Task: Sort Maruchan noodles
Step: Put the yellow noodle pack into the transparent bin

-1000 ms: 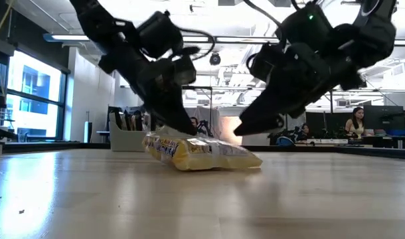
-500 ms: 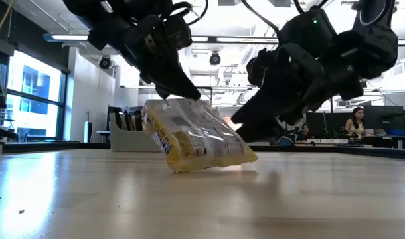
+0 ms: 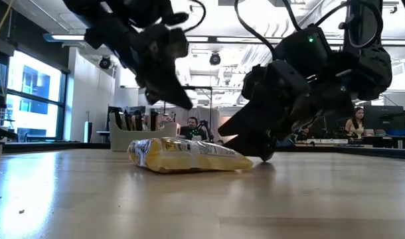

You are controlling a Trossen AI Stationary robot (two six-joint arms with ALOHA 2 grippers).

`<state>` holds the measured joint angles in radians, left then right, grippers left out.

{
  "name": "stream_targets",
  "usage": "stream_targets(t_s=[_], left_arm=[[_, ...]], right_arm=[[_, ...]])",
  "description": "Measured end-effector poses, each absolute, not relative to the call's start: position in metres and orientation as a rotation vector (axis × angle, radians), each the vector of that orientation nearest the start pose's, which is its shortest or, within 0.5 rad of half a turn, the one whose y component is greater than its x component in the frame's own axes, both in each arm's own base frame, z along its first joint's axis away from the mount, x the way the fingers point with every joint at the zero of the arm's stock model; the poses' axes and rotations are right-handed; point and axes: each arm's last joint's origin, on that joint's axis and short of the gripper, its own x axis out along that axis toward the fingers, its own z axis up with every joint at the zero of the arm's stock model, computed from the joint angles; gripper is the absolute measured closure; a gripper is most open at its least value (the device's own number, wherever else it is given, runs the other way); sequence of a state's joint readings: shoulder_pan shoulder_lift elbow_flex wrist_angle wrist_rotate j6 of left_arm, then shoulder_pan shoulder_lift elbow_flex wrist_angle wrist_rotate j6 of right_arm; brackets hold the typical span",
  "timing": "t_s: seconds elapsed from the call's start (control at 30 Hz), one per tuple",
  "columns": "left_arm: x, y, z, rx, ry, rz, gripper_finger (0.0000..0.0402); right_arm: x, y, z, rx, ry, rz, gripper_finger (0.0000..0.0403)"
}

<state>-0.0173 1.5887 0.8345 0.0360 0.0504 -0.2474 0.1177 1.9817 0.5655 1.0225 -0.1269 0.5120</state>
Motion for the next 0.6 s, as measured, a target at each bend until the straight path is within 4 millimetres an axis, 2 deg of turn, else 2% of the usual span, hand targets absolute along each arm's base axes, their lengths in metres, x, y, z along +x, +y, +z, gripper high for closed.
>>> stream_targets(t_s=[0.23, 0.47, 0.6], left_arm=[[0.315, 0.002, 0.170, -0.335, 0.791, 0.057, 0.0314], [0.323, 0.013, 0.143, -0.427, 0.855, 0.068, 0.0215], [0.327, 0.017, 0.134, -0.449, 0.848, 0.042, 0.0184]], right_arm=[[0.308, 0.040, 0.079, 0.491, 0.449, 0.146, 0.0139], [0.308, 0.041, 0.079, 0.487, 0.448, 0.146, 0.0139], [0.308, 0.041, 0.079, 0.486, 0.448, 0.146, 0.0139]])
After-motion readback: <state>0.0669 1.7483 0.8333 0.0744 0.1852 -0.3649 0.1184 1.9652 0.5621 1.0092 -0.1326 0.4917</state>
